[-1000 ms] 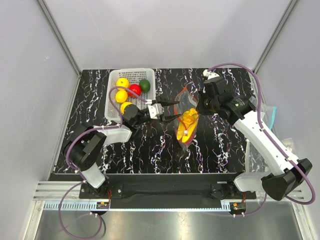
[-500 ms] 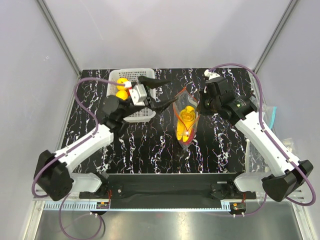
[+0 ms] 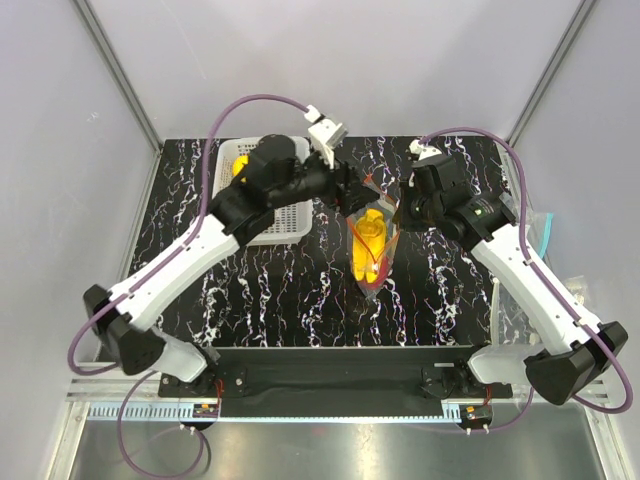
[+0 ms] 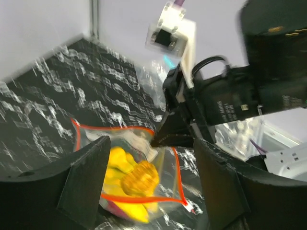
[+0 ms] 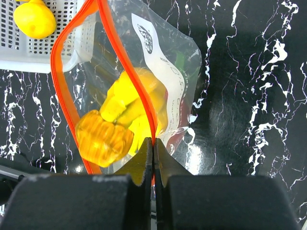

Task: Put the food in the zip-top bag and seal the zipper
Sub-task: Place the fake fruit in the zipper food storage bag.

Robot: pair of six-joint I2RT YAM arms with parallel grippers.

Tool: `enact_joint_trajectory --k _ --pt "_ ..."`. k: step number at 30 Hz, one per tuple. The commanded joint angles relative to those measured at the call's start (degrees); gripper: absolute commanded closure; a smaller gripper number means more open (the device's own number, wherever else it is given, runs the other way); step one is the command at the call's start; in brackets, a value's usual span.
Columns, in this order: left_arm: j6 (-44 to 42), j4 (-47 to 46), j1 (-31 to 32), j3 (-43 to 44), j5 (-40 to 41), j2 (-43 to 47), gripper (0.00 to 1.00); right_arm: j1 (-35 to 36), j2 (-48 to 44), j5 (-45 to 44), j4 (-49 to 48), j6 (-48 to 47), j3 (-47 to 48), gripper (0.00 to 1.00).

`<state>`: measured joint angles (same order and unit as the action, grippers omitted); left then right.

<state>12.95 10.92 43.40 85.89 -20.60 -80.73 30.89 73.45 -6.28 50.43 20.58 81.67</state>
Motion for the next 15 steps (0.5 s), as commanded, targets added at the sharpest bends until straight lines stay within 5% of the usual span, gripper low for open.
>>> enact_joint_trajectory --k 1,15 --pt "5.3 15.0 0.8 6.8 2.1 -4.5 0.26 -0.4 -2.4 1.2 -2.3 0.6 -0.2 1.00" --pt "5.9 23.6 4.1 13.7 2.7 -13.4 0.34 -0.5 -2.4 1.3 -3.3 0.5 -1.2 1.00"
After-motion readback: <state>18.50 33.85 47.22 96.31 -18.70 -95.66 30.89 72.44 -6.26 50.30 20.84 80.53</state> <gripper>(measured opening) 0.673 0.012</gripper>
